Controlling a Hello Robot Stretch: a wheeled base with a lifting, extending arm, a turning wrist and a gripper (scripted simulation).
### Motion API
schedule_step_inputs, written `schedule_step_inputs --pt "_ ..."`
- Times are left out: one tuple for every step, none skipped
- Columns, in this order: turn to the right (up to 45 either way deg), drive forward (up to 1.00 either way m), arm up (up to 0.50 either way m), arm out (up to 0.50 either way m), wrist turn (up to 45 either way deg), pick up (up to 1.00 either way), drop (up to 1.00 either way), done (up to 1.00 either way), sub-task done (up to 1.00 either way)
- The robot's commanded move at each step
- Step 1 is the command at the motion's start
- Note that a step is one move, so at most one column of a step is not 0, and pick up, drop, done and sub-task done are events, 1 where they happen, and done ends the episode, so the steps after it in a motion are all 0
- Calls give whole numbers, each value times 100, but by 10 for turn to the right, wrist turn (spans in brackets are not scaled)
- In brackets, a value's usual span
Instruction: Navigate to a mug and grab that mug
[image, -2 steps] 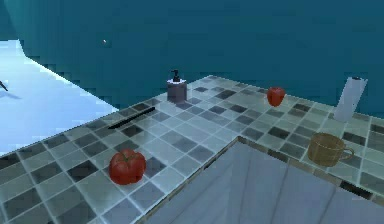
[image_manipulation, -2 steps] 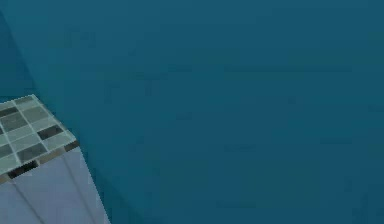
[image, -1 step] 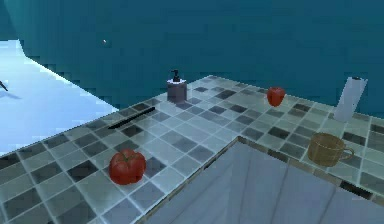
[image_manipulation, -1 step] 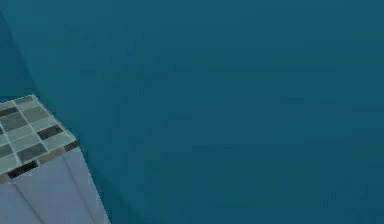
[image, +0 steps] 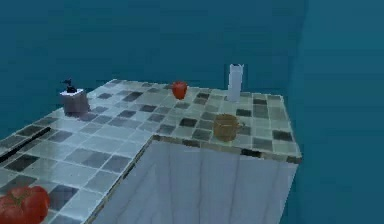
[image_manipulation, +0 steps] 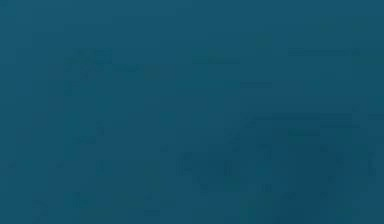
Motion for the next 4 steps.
schedule_step_inputs --pt "0 45 0 0 0 0 0 0 0" --pt "-450 0 0 0 0 0 0 0 0" --pt "-180 0 0 0 0 0 0 0 0" --pt "0 0 50 0 0 0 0 0 0"
